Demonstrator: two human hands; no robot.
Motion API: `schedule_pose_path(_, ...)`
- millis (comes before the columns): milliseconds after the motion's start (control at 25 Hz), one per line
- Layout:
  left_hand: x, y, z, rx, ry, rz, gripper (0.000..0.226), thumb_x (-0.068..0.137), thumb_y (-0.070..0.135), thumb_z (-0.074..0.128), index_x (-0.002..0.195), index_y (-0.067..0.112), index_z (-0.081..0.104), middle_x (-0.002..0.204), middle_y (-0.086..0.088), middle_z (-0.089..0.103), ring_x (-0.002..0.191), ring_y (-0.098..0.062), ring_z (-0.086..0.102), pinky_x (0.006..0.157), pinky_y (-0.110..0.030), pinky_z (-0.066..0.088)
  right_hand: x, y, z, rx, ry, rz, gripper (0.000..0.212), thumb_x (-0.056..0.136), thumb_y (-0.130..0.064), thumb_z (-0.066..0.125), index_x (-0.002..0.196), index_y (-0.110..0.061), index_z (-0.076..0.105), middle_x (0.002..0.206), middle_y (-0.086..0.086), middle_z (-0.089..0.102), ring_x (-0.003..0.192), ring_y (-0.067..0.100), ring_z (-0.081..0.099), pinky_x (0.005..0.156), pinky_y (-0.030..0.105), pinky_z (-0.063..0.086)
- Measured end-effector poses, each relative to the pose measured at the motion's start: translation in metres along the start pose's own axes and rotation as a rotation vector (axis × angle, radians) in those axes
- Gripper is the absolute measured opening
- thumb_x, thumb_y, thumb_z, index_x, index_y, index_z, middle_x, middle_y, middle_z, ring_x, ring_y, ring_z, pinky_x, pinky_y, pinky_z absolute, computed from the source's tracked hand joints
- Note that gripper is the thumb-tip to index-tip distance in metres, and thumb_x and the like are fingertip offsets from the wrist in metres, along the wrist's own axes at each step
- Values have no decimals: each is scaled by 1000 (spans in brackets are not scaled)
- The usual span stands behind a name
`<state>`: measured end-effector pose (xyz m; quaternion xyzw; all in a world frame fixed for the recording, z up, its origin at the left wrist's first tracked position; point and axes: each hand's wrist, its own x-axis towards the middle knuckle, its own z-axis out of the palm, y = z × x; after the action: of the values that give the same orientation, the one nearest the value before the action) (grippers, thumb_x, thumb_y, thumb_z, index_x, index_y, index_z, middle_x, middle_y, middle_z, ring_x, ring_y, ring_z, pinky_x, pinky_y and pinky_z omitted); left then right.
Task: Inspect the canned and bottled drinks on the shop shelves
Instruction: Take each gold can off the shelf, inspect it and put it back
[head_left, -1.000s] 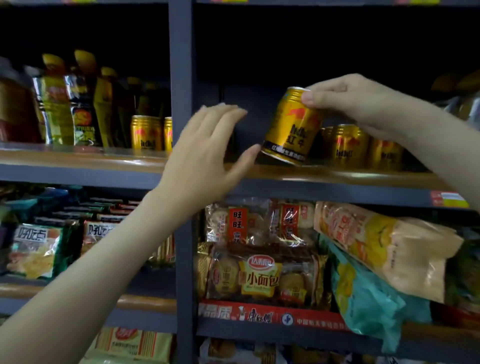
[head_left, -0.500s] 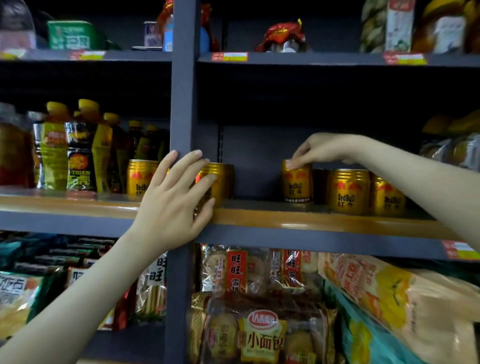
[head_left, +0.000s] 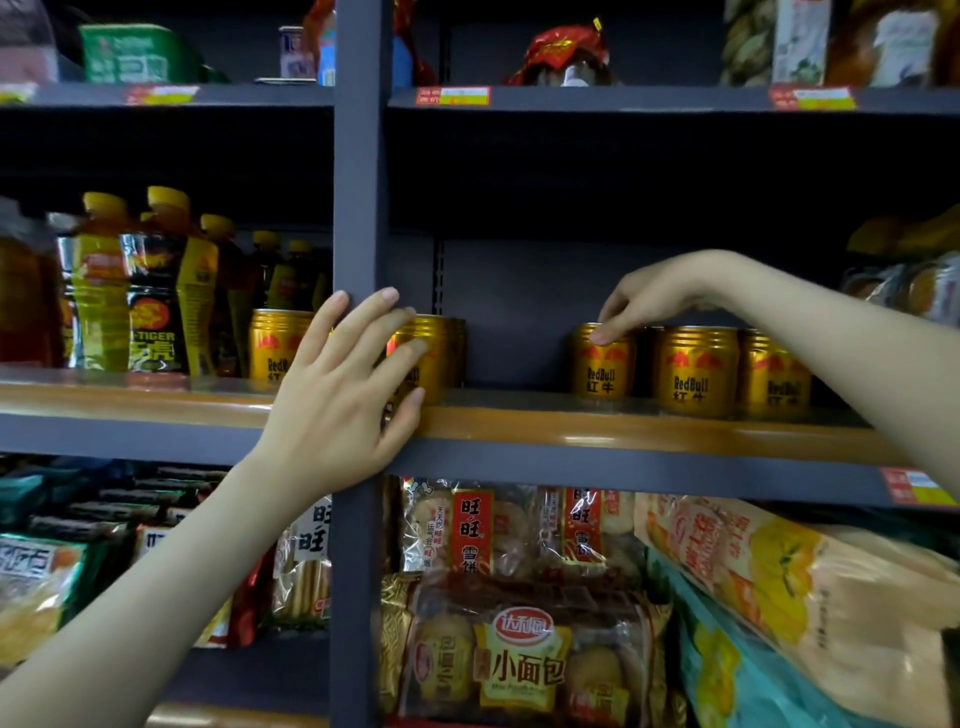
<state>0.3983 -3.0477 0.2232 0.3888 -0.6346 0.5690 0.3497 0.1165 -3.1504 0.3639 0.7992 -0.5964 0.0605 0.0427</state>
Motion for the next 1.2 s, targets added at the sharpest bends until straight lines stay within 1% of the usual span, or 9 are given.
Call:
schedule_pose_path(120,-1,-1,-1,5,-21,8,40,93,32,46,114,5,66,132,-17,57,139,-30,32,118,-47,16,-3,-2,0,-8,36,14,78,88,-37,66,151,-18,24,147,11,42,130,31,46,105,39,40)
schedule_pose_path(240,-2,1,-1,-4,-20,-9,41,93,31,45,116,4,65,137,-18,53,140,-30,30,119,-47,15,-12,-13,3,-219,87,-42,77,91,-31,63,153,-26,18,155,8,30,139,29,34,113,40,32)
schedule_pose_path(360,-8,6,-3,-45,40,-120,44,94,26,46,129,0,54,145,-20,44,142,-33,26,119,-45,16,-24,-47,17,-350,328,-435,90,87,-19,67,153,-30,7,161,5,14,146,25,17,116,34,20)
schedule_pose_path(480,-15,10,-3,-116,54,-160,51,95,18,45,141,-3,39,150,-21,36,144,-33,24,118,-45,22,-17,-85,38,-569,624,-950,83,81,-6,66,151,-19,23,159,5,22,147,23,13,116,31,13)
schedule_pose_path(640,-22,7,0,-207,56,-168,52,96,17,42,144,-1,35,153,-17,31,147,-28,19,118,-47,24,9,-103,51,-861,847,-1207,60,86,-2,61,142,-13,44,149,9,42,141,28,31,114,43,32)
schedule_pose_path(760,-22,6,1,-206,64,-170,51,95,19,42,143,3,36,153,-13,32,146,-27,22,118,-48,21,7,-107,46,-996,938,-1268,58,80,1,69,134,-10,52,130,9,57,123,30,52,95,42,50)
schedule_pose_path(920,-23,6,4,-205,62,-166,50,95,22,43,142,7,36,153,-11,32,145,-27,22,119,-46,18,-11,-84,37,-1041,916,-1223,62,71,8,72,129,-4,55,122,14,61,115,34,58,86,44,56)
schedule_pose_path(1120,-13,20,-6,-71,57,-220,50,96,37,45,132,3,52,147,-18,42,140,-30,27,117,-49,19,-48,-38,16,-1093,1174,-1065,45,91,8,45,135,-1,48,129,17,56,118,34,56,103,43,43)
schedule_pose_path(1200,6,45,-28,-325,83,-400,55,93,46,51,130,6,52,142,-11,46,135,-22,32,113,-36,27,-68,-30,14,-1071,1254,-1056,46,96,3,44,142,-2,38,136,17,44,125,34,46,109,44,37)
